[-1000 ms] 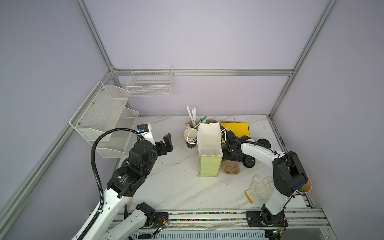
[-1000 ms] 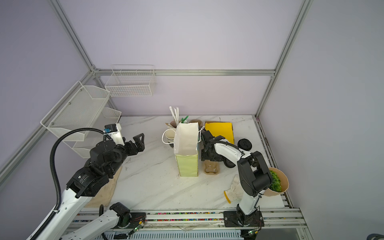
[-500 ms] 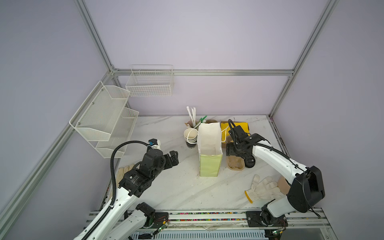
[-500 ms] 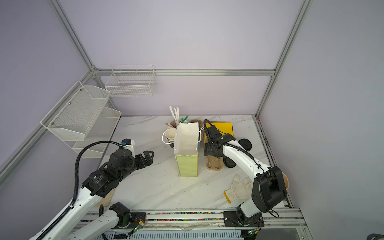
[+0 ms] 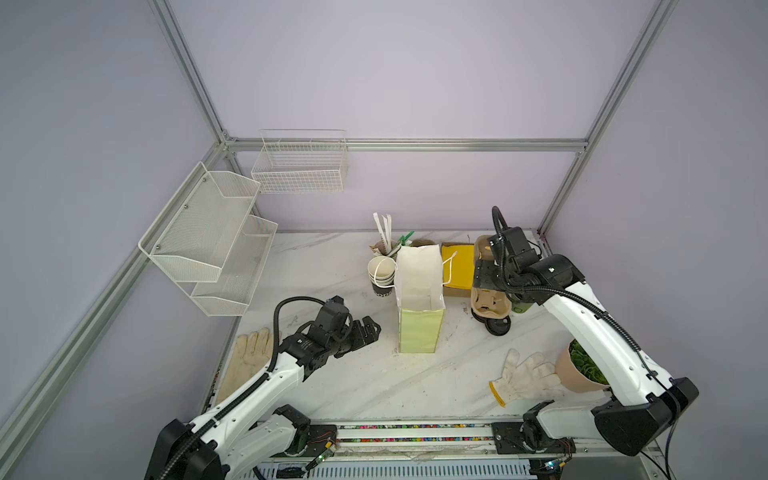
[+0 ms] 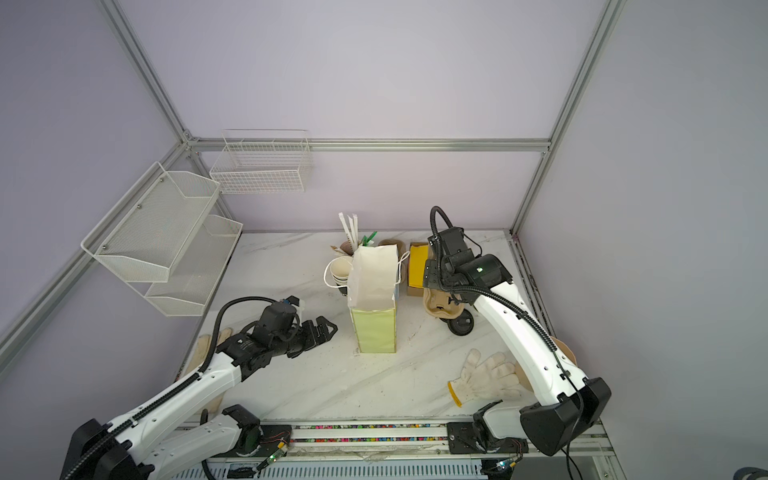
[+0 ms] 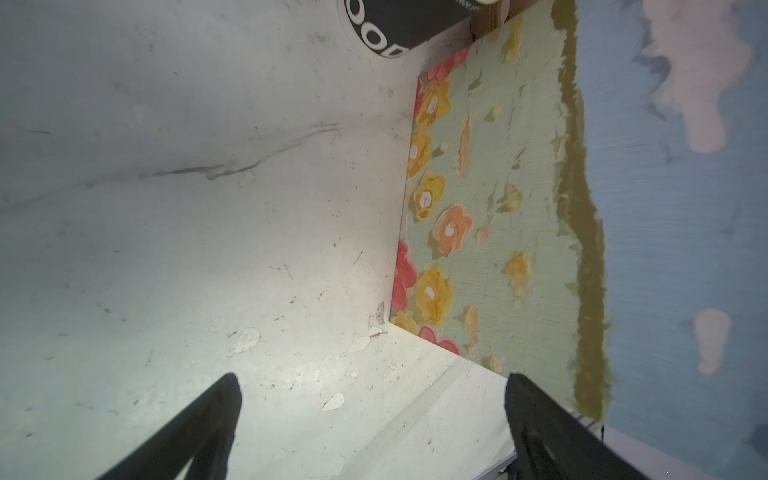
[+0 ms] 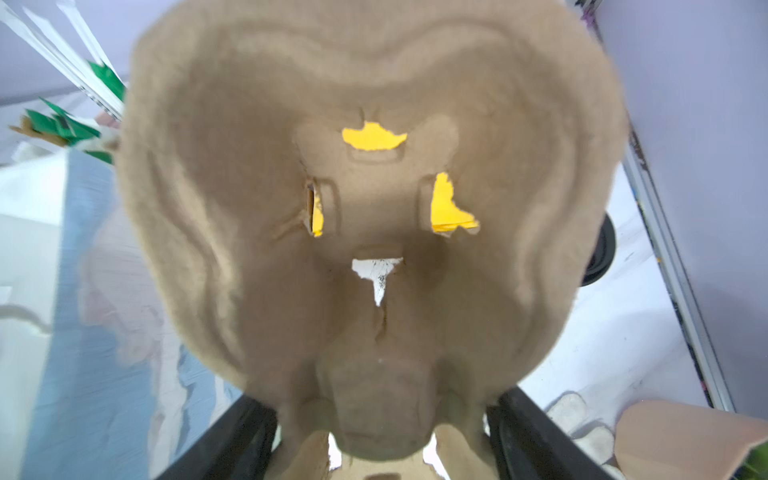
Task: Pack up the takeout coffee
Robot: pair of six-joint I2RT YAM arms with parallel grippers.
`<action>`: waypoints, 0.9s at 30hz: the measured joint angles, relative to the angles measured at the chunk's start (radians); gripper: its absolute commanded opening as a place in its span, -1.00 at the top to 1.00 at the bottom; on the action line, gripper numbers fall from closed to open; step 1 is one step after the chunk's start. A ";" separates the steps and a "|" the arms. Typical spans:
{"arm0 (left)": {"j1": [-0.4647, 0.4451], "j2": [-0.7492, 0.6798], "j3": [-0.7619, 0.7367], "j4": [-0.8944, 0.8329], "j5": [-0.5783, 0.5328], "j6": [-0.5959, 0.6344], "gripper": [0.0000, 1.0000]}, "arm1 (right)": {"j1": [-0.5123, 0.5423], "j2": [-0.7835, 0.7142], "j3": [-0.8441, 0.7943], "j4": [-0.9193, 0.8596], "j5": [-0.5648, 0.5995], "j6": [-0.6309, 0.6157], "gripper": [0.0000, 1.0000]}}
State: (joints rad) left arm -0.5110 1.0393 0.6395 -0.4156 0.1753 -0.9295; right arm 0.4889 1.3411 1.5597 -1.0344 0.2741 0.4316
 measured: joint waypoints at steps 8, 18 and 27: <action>-0.006 0.139 0.000 0.136 0.069 -0.025 -0.93 | 0.000 -0.012 0.159 -0.051 0.029 -0.026 -0.58; -0.079 0.310 0.001 0.265 0.083 -0.048 -0.91 | 0.000 0.011 0.370 -0.059 -0.069 -0.073 -0.58; -0.129 0.440 0.035 0.327 0.082 -0.056 -0.89 | 0.000 0.035 0.456 -0.050 -0.253 -0.086 -0.57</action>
State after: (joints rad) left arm -0.6395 1.4796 0.6746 -0.0883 0.2577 -0.9859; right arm 0.4889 1.3762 2.0155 -1.0843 0.0208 0.3458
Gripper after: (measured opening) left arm 0.948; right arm 0.787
